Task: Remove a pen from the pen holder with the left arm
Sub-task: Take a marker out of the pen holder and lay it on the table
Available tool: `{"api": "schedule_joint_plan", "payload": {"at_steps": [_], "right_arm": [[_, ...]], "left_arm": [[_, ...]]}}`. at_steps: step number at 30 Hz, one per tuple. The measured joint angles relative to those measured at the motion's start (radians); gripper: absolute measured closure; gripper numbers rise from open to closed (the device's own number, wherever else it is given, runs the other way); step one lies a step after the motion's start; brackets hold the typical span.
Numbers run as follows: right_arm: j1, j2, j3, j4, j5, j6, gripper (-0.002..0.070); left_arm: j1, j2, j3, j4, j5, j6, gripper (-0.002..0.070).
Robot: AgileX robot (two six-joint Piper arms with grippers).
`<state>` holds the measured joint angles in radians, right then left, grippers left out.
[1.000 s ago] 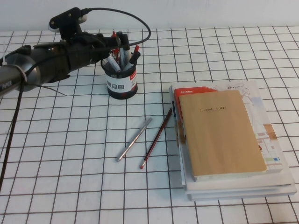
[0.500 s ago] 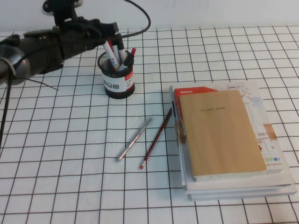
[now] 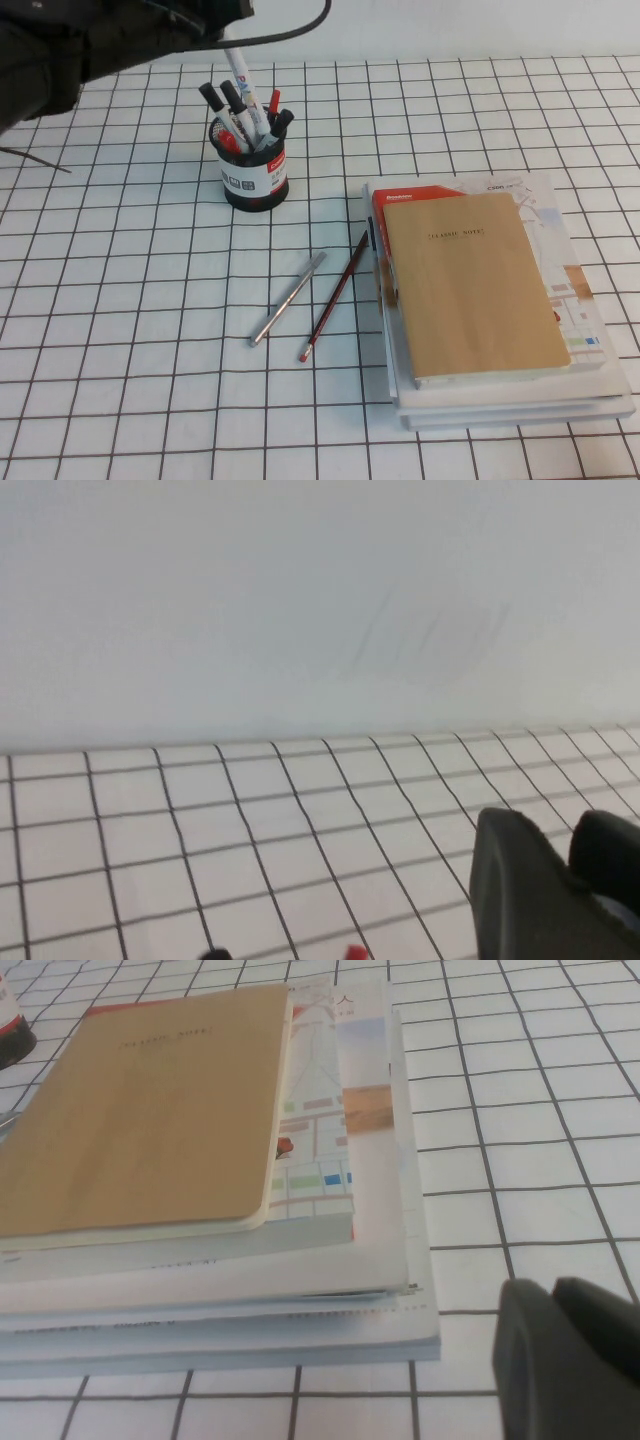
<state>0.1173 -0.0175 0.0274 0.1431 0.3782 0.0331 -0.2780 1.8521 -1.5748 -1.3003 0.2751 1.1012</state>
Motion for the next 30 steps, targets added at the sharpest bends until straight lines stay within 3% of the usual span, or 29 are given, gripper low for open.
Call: {"api": "schedule_joint_plan", "payload": {"at_steps": [8, 13, 19, 23, 30], "right_arm": [[0.0, 0.0, 0.0, 0.0, 0.0, 0.0, 0.0691], [0.0, 0.0, 0.0, 0.0, 0.0, 0.0, 0.0691], [0.0, 0.0, 0.0, 0.0, 0.0, 0.0, 0.0691], [0.0, 0.0, 0.0, 0.0, 0.0, 0.0, 0.0692], [0.0, 0.0, 0.0, 0.0, 0.0, 0.0, 0.0691]], "left_arm": [[0.0, -0.061, 0.0, 0.596, 0.275, -0.449, 0.06], [0.0, -0.079, -0.012, 0.822, 0.465, -0.593, 0.06], [-0.002, -0.07, -0.098, 0.95, 0.733, -0.676, 0.06], [-0.024, -0.057, -0.13, 1.006, 0.804, -0.7, 0.0601], [-0.15, -0.02, -0.139, 1.115, 0.846, -0.746, 0.0601]]}}
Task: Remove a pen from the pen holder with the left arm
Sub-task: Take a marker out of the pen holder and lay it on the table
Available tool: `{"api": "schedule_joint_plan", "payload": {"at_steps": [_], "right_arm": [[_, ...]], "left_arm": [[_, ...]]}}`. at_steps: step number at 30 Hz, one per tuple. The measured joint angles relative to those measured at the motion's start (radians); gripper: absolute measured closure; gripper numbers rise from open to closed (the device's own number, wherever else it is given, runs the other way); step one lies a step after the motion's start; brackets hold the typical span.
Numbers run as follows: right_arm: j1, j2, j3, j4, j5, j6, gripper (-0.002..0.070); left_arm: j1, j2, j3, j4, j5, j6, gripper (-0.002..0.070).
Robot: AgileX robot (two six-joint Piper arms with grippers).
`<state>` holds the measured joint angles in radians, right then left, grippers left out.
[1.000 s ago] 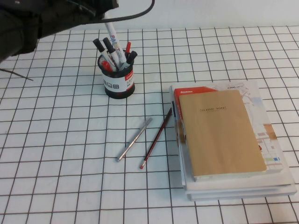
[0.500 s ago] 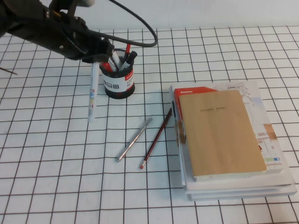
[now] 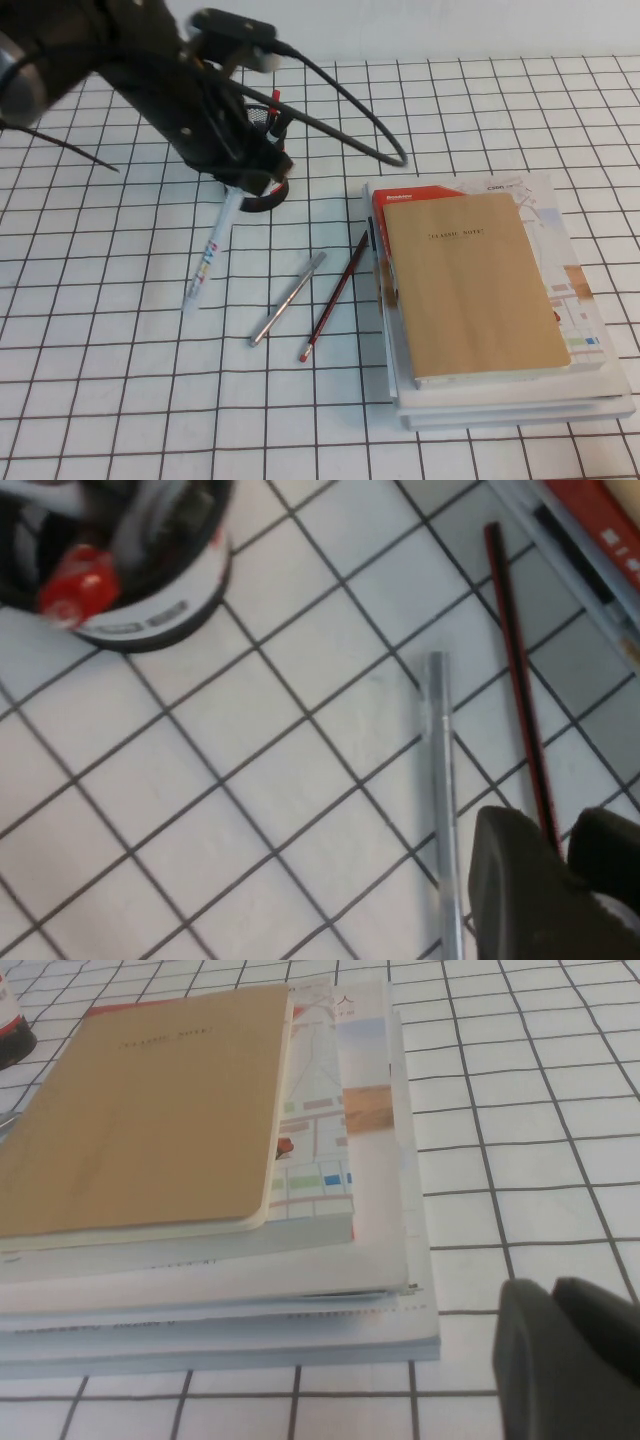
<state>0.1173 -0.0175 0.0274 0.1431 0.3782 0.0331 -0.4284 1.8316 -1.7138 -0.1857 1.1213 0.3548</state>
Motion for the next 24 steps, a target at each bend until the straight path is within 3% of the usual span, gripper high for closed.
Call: {"api": "schedule_joint_plan", "payload": {"at_steps": [5, 24], "right_arm": [[0.0, 0.0, 0.0, 0.0, 0.0, 0.0, 0.0691], [0.0, 0.0, 0.0, 0.0, 0.0, 0.0, 0.0691]], "left_arm": [[-0.055, 0.041, 0.0, 0.007, 0.014, -0.007, 0.0601], [-0.057, 0.267, -0.153, 0.016, 0.099, -0.007, 0.0601]]}}
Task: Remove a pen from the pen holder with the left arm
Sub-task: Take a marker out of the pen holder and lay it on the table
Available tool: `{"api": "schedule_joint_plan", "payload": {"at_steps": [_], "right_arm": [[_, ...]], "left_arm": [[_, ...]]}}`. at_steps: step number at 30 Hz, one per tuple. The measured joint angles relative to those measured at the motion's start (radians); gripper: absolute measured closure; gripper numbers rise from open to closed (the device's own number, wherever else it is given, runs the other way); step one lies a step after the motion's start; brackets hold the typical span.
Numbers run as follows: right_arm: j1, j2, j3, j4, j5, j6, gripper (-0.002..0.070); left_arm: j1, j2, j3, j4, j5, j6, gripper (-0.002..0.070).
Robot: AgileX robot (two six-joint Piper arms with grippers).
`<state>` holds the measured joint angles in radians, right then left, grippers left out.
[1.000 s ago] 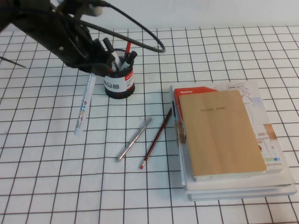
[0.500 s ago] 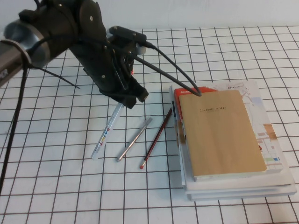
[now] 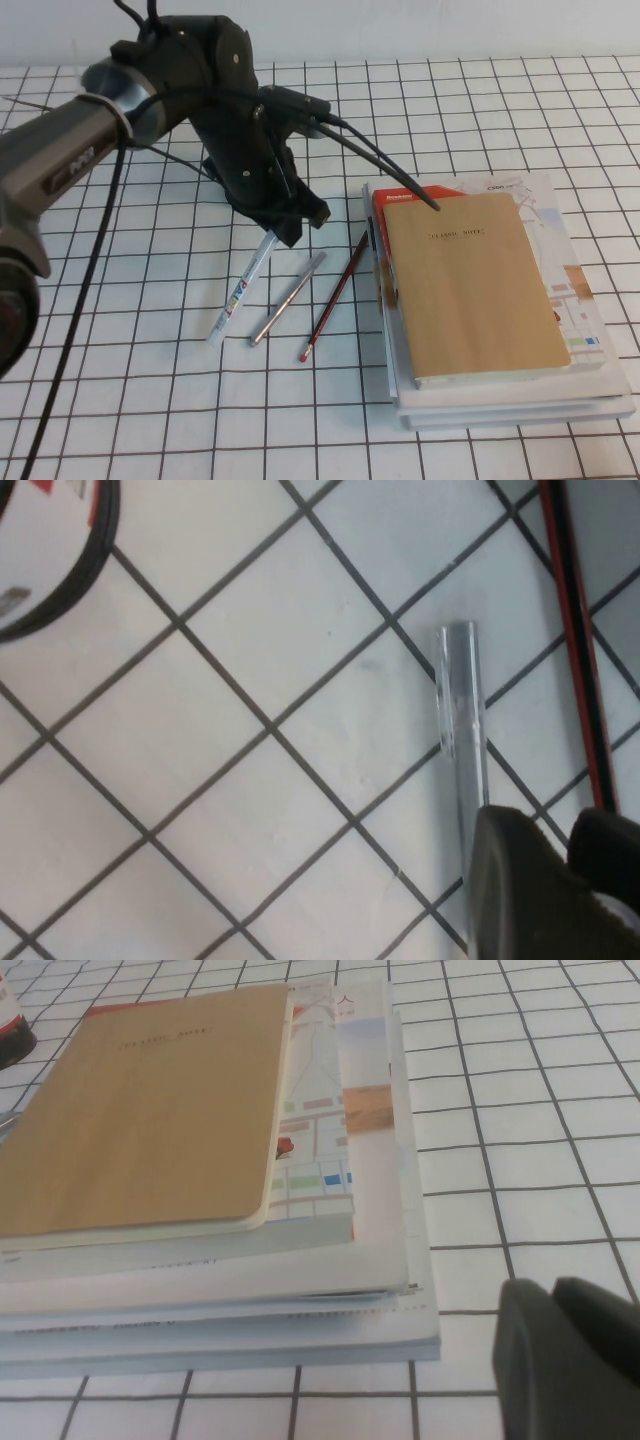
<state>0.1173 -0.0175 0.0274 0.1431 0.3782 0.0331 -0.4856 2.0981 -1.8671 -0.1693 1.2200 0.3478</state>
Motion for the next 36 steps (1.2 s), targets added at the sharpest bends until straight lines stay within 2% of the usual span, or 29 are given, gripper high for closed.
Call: {"api": "schedule_joint_plan", "payload": {"at_steps": [11, 30, 33, 36], "right_arm": [[0.0, 0.0, 0.0, 0.0, 0.0, 0.0, 0.0691], [0.0, 0.0, 0.0, 0.0, 0.0, 0.0, 0.0691], [0.0, 0.0, 0.0, 0.0, 0.0, 0.0, 0.0692], [0.0, 0.0, 0.0, 0.0, 0.0, 0.0, 0.0692]], "left_arm": [[0.0, 0.089, -0.036, 0.0, -0.001, 0.0, 0.0601], [0.0, 0.147, -0.037, -0.021, -0.138, 0.001, 0.0599], [0.0, 0.149, -0.037, -0.025, -0.142, 0.006, 0.0561], [0.0, 0.149, -0.037, -0.027, -0.149, 0.006, 0.0466]]}}
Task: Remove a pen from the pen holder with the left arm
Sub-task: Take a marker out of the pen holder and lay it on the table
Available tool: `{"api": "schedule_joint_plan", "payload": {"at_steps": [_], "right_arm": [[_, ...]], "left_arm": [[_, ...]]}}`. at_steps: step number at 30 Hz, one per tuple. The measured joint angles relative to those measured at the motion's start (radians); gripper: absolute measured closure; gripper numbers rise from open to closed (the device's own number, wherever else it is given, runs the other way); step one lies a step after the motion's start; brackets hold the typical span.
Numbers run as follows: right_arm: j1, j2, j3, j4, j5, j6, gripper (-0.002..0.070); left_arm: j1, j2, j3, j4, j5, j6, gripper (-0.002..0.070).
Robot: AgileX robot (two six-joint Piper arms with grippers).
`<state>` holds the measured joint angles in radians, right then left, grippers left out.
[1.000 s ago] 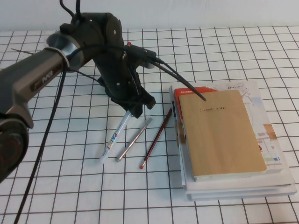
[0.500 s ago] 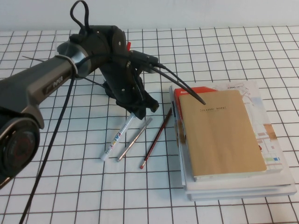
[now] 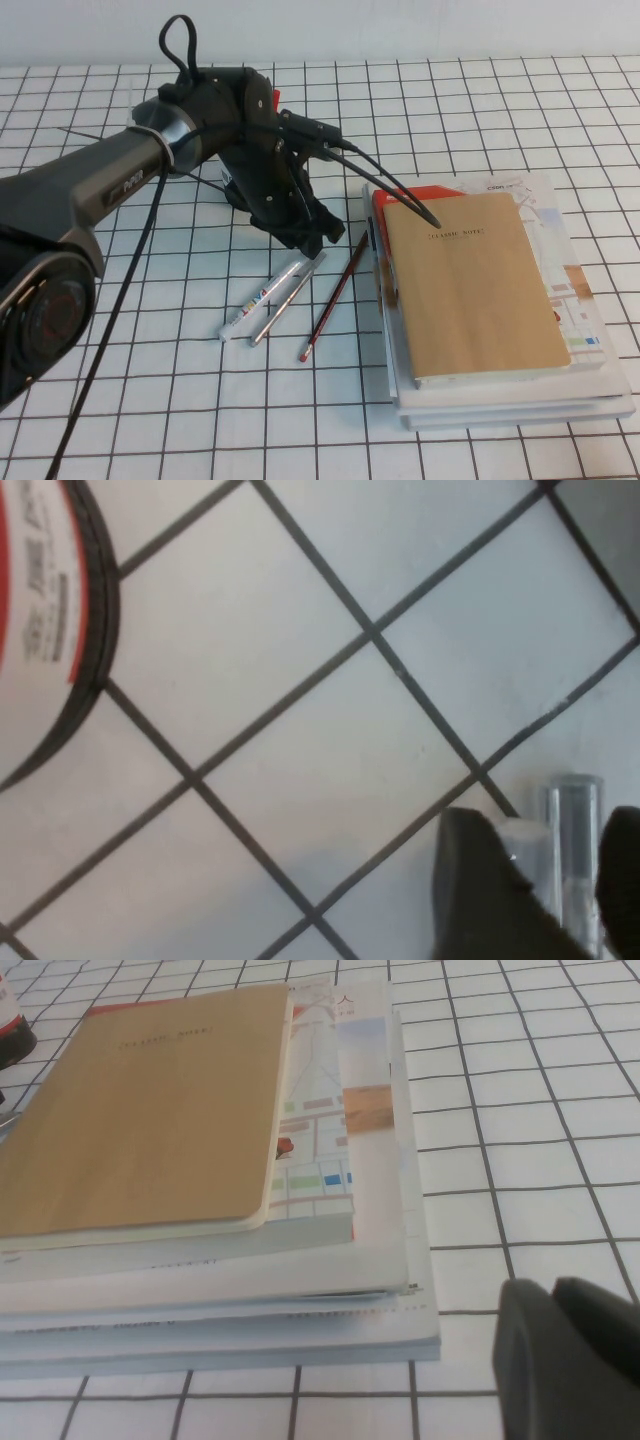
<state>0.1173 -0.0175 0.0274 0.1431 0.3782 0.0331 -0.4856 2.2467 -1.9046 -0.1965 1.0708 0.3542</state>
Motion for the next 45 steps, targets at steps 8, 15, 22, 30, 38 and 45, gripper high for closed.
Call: {"api": "schedule_joint_plan", "payload": {"at_steps": [8, 15, 22, 30, 38, 45], "right_arm": [[0.0, 0.0, 0.0, 0.0, 0.0, 0.0, 0.0691], [0.0, 0.0, 0.0, 0.0, 0.0, 0.0, 0.0691], [0.0, 0.0, 0.0, 0.0, 0.0, 0.0, 0.0691], [0.0, 0.0, 0.0, 0.0, 0.0, 0.0, 0.0692], [0.0, 0.0, 0.0, 0.0, 0.0, 0.0, 0.0691], [0.0, 0.0, 0.0, 0.0, 0.0, 0.0, 0.0691]], "left_arm": [[0.0, -0.002, 0.0, -0.002, 0.015, -0.008, 0.0384], [0.0, -0.059, 0.0, -0.002, 0.068, -0.017, 0.0585], [0.0, -0.171, 0.0, -0.002, 0.106, -0.05, 0.067], [0.0, -0.403, 0.056, -0.002, 0.062, -0.088, 0.0675], [0.0, -0.775, 0.416, 0.007, -0.164, -0.114, 0.0675], [0.0, -1.131, 0.827, 0.038, -0.366, -0.168, 0.0675]]}}
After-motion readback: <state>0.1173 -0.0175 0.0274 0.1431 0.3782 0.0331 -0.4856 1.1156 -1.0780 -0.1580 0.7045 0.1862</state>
